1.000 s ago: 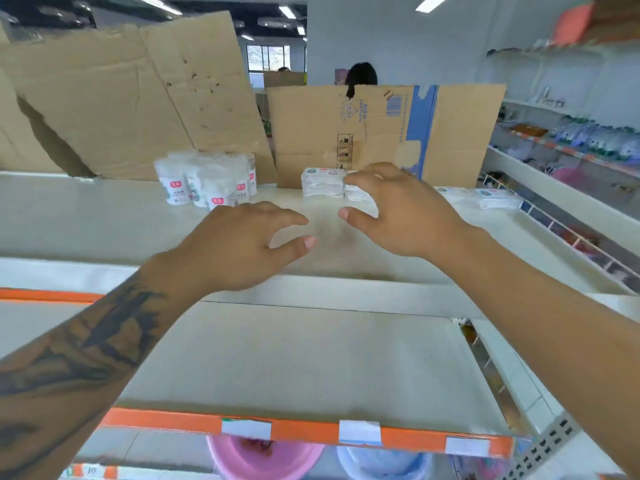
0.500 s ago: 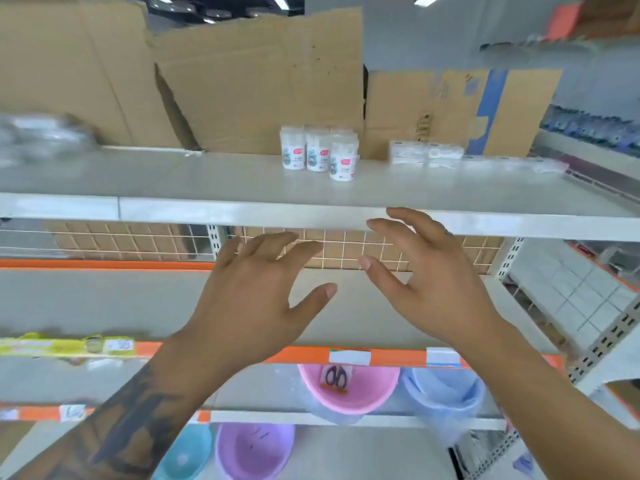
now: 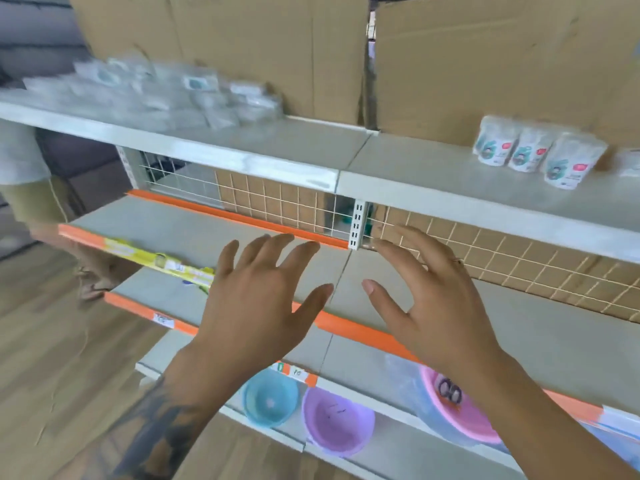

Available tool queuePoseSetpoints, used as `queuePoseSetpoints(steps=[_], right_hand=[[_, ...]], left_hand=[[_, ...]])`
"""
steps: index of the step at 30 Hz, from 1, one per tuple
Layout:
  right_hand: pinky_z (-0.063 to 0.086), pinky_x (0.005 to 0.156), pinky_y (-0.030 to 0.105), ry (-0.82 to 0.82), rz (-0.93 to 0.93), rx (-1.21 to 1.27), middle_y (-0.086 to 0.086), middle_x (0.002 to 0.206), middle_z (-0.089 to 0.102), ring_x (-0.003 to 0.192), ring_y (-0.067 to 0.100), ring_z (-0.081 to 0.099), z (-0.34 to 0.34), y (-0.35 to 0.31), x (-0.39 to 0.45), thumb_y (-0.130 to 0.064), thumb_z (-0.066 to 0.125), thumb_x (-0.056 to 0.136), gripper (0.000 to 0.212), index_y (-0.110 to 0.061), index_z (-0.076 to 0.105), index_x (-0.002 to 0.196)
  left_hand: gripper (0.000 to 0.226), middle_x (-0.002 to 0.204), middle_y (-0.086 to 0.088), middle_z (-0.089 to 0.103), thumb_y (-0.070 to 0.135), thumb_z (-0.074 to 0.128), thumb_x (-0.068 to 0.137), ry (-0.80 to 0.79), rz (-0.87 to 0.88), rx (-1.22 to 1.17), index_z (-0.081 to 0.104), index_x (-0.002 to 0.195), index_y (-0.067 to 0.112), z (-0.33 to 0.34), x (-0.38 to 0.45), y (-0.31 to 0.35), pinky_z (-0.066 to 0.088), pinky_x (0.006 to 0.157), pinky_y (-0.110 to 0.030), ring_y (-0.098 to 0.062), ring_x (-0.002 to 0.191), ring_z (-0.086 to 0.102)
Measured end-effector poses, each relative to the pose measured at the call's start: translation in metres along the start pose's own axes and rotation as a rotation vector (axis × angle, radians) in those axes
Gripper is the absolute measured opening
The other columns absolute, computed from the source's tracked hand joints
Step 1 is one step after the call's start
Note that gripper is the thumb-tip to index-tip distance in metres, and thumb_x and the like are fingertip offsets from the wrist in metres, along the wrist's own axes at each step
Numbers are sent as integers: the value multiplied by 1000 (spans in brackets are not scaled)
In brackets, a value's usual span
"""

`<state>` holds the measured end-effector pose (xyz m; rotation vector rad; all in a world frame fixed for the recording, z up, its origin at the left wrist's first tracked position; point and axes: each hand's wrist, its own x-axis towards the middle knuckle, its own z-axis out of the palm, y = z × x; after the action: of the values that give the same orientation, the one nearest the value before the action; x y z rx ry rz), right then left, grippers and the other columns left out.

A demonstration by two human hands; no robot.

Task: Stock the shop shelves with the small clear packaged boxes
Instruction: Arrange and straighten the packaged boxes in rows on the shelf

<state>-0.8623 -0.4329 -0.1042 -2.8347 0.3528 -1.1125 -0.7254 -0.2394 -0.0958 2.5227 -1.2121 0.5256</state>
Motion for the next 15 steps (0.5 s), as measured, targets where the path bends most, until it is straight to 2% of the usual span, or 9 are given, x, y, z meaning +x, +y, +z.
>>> queuePoseSetpoints(steps=[7,10,15], right_hand=[[45,105,49,63,-142,91,11,152,46,132,34,50,73,-46,105,-46,61,95,46,-21,62,134],[44,106,48,84,-172,115,13,152,46,133,36,49,96,-63,160,-47,61,94,49,-21,61,135],[45,105,46,25,-174,132,4,153,45,131,32,50,113,-88,249,-53,58,92,52,-27,58,137]], left_hand=[[59,142,-2,59,66,43,94,51,-80,114,54,142,33,-13,36,-93,35,113,-56,-30,131,55],[61,142,-2,58,68,39,94,59,-97,151,54,142,33,-26,67,-135,36,113,-56,-30,128,56],[63,141,0,59,69,38,93,82,-115,161,54,142,32,-40,135,-194,39,109,-52,-31,124,58]])
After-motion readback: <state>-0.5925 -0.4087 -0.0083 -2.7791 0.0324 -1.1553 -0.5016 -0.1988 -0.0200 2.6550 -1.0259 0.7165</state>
